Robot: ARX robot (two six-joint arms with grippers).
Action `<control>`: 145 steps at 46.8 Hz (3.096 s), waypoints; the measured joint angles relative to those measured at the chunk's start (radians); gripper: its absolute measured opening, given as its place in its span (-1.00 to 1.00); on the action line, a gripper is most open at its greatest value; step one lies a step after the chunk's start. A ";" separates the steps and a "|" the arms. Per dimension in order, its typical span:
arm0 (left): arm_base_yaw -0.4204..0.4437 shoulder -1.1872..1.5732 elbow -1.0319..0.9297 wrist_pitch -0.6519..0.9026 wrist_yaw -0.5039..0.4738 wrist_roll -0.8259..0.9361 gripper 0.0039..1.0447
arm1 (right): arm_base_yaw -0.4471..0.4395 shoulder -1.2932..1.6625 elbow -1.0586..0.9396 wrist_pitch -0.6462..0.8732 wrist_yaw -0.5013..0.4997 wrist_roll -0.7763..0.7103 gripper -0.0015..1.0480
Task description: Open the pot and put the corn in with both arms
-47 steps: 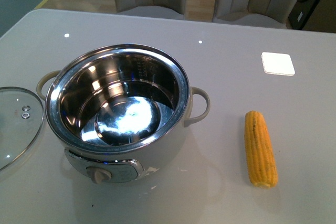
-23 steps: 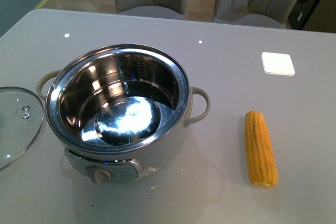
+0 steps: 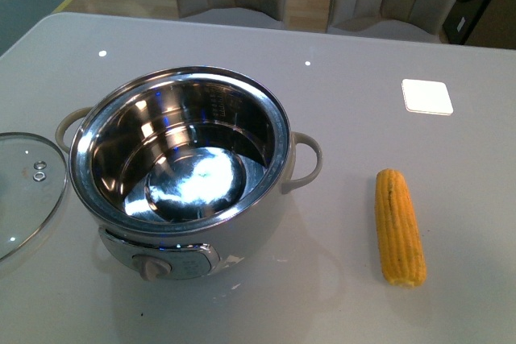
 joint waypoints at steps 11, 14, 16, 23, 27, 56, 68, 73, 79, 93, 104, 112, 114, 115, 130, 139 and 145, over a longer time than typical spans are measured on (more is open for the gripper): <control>0.000 0.000 0.000 0.000 0.000 0.000 0.87 | 0.137 0.624 0.132 0.343 0.061 -0.038 0.83; 0.000 0.000 0.000 0.000 0.000 0.000 0.87 | 0.158 0.741 0.167 0.385 0.074 -0.055 0.83; 0.000 0.000 0.000 0.000 0.000 0.000 0.87 | 0.166 0.813 0.190 0.413 0.087 -0.071 0.83; 0.000 0.000 0.000 0.000 0.000 0.000 0.87 | 0.170 1.017 0.252 0.462 0.086 -0.119 0.83; 0.000 0.000 0.000 0.000 0.000 0.000 0.87 | 0.171 1.095 0.286 0.478 0.085 -0.134 0.83; 0.000 0.000 0.000 0.000 0.000 0.000 0.87 | 0.216 1.469 0.531 0.449 0.049 -0.125 0.71; 0.000 0.000 0.000 0.000 0.000 0.000 0.87 | 0.215 1.488 0.543 0.439 0.039 -0.125 0.12; 0.000 0.000 0.000 0.000 0.000 0.000 0.87 | 0.203 1.482 0.526 0.448 0.022 -0.129 -0.18; 0.000 0.000 0.000 0.000 0.000 0.000 0.87 | 0.167 1.423 0.455 0.472 -0.011 -0.164 -0.40; 0.000 0.000 0.000 0.000 0.000 0.000 0.87 | 0.086 1.065 0.344 0.372 -0.139 -0.229 -0.54; 0.000 0.000 0.000 0.000 0.000 0.000 0.87 | 0.140 0.776 0.364 0.237 -0.201 -0.173 -0.56; 0.000 0.000 0.000 0.000 0.000 0.000 0.87 | 0.254 0.707 0.438 0.188 -0.205 -0.099 -0.56; 0.000 0.000 0.000 0.000 0.000 0.000 0.87 | 0.290 0.713 0.463 0.183 -0.202 -0.079 -0.56; 0.000 0.000 0.000 0.000 0.000 0.000 0.87 | 0.299 0.716 0.470 0.182 -0.201 -0.075 -0.56; 0.000 0.000 0.000 0.000 0.000 0.000 0.87 | 0.483 0.940 0.716 0.161 -0.168 0.045 -0.56; 0.000 0.000 0.000 0.000 0.000 0.000 0.87 | 0.529 1.088 0.879 0.111 -0.165 0.099 -0.56; 0.000 0.000 0.000 0.000 0.000 0.000 0.87 | 0.543 1.142 0.948 0.085 -0.164 0.116 -0.56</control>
